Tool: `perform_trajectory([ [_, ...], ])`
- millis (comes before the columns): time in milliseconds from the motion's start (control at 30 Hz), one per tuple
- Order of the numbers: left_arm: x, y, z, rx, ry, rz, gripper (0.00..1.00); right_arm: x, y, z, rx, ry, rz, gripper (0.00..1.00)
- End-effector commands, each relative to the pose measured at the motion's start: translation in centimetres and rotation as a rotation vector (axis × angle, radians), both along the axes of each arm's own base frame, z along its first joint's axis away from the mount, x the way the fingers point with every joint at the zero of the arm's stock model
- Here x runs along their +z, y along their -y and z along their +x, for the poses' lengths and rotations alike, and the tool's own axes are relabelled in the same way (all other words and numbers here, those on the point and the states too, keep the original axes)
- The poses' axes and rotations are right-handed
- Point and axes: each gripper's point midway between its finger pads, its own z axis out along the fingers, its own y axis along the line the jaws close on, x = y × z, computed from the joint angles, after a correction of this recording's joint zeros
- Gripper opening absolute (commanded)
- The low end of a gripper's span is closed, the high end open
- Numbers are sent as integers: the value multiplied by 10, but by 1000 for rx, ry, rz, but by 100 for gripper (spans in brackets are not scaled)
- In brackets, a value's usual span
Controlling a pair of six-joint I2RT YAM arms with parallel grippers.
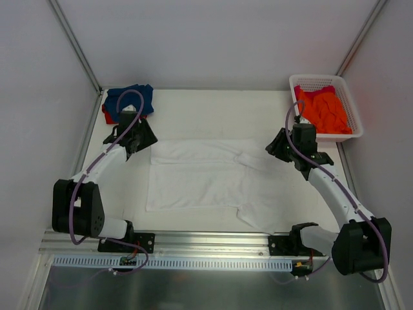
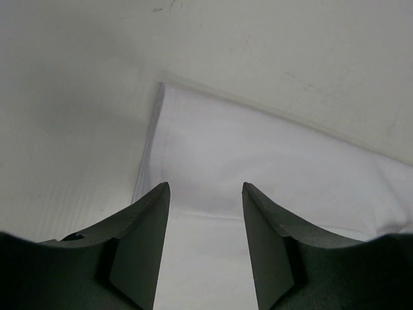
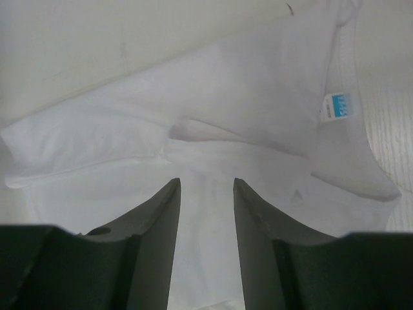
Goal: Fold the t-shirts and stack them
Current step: Fold the tshirt
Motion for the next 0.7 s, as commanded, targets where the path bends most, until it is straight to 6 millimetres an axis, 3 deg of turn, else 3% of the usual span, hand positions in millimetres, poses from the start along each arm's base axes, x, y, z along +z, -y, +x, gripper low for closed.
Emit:
perform_trajectory([
  [0,2,8,21,-17,6,18,49,27,-15,17,77,57,-37,42],
  [33,1,10,25,-24,5,18,49,34,-24,23,108,65,-36,42],
  [67,3,14,32,-33,12,15,49,31,-31,23,142,50,-33,42],
  [233,-23,27,45,-64,-46,2,49,9,-55,40,216,-7,-20,41],
  [500,-45,38,33,-88,-91,-12,49,-7,-70,71,263,-42,-42,40],
  [667,-54,37,27,-90,-111,-3,49,-27,-82,87,295,-72,-15,39],
])
